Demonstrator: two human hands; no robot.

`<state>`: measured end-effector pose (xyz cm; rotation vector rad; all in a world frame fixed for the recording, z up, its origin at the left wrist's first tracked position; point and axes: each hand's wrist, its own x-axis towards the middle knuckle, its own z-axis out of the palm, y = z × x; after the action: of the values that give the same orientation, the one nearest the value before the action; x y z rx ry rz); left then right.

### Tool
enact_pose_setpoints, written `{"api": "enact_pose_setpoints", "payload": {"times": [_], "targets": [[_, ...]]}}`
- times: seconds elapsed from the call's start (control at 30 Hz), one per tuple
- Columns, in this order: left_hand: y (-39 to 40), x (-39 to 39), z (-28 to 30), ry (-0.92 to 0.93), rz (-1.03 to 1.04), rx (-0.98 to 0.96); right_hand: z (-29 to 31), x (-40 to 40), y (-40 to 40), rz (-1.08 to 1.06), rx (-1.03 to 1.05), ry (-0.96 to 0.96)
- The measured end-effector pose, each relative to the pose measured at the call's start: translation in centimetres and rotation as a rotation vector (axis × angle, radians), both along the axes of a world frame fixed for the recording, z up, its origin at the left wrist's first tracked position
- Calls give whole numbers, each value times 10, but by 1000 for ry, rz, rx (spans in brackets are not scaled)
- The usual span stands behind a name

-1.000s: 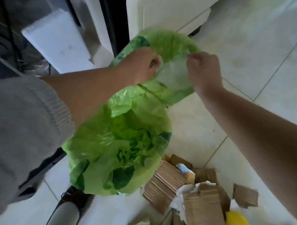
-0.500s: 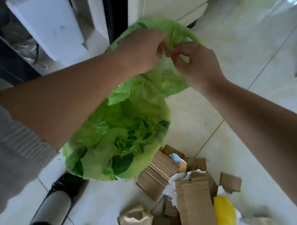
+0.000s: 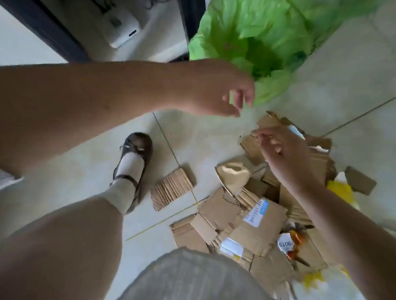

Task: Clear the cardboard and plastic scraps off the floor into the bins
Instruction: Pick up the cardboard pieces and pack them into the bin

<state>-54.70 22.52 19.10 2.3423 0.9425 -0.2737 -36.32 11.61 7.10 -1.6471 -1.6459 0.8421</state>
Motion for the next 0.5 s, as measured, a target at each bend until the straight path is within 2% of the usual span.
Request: {"api": "enact_pose_setpoints", "payload": {"times": [0.1,0.23,0.3,0.4,0.5], "targets": [[-30,-10,-44,189,-95,-47,-31,-10,-21,110,-142,-169],[-55,-35,-136,399,-144,-93,-80,-19,-29,96,-439,-344],[-69,-56,-180,470,-208,-43,-95,-27,-30,132,-516,-383],[-93,-83,-230,554,-456,103,-116,-36,-29,230,-600,-487],[-109,-99,-258,539,-588,203,-134,-45,-30,256,-619,-632]]}}
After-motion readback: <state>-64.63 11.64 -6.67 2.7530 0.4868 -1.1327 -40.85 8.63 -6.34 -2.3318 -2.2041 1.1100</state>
